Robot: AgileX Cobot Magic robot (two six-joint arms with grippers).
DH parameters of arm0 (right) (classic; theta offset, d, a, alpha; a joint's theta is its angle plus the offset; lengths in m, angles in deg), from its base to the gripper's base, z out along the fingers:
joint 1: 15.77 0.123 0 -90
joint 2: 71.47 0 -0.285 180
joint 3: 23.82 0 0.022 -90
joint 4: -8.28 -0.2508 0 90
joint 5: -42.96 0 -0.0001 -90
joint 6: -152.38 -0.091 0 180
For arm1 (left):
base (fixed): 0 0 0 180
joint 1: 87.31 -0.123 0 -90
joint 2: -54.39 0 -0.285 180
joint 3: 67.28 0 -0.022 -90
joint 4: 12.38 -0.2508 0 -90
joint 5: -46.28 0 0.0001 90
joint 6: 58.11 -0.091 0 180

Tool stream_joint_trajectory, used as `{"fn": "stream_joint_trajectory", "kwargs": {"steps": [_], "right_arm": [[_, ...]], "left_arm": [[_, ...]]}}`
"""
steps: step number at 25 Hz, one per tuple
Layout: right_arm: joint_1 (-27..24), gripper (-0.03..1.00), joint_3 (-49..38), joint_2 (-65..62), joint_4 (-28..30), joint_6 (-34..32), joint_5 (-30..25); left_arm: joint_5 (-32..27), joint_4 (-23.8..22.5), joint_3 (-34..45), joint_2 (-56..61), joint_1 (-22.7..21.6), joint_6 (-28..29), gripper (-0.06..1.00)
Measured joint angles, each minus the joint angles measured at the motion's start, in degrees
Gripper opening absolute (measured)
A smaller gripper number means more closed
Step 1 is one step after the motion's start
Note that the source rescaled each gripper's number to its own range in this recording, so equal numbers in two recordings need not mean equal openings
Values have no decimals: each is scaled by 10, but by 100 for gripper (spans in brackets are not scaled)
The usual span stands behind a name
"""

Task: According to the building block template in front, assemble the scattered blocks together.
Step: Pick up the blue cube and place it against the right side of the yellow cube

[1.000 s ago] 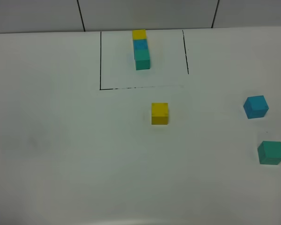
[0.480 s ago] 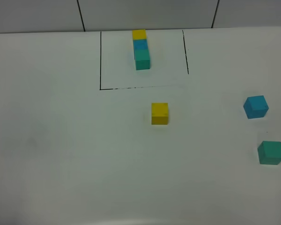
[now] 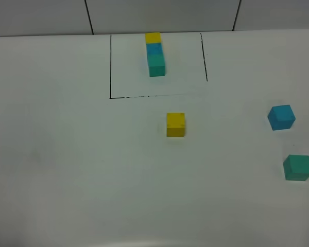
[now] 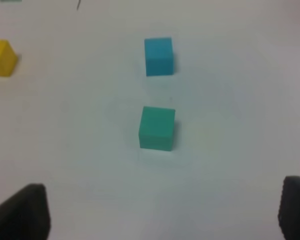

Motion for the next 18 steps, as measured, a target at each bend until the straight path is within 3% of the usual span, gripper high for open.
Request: {"fn": "stream_joint_trajectory", "kwargs": {"steps": [4, 14, 18], "right_arm": [[0, 99, 26, 130, -9, 9, 41], [0, 100, 149, 584, 0, 50, 225], [0, 100, 210, 741, 1, 65, 253]], "left_arm": [[0, 0, 0, 0, 0, 0, 66], [0, 0, 0, 0, 0, 0, 66], [0, 0, 0, 0, 0, 0, 66]]}}
